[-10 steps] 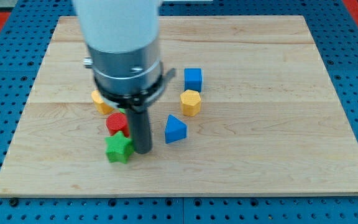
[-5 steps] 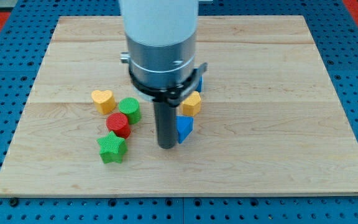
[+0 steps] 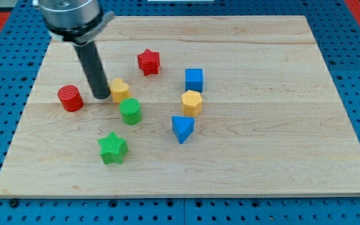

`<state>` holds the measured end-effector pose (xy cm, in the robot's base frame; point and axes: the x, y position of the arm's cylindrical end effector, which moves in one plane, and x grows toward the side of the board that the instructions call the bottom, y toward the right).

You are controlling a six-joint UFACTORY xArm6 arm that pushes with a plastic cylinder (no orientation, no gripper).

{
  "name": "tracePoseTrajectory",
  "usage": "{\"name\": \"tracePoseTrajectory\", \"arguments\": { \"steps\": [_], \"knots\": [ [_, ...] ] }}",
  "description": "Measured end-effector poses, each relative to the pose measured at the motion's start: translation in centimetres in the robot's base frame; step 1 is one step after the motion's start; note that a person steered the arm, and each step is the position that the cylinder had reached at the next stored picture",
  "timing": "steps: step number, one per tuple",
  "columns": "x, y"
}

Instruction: Place yellow heart red circle blue triangle and the green star in a square shape

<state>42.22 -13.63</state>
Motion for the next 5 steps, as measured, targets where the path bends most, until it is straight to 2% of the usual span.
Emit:
{"name": "tracePoseTrajectory", "arguments": {
  "steps": [2,3,5],
  "knots": [
    [0.7,0.8],
    [-2.1,4.0],
    [-1.3,6.6]
  ]
}}
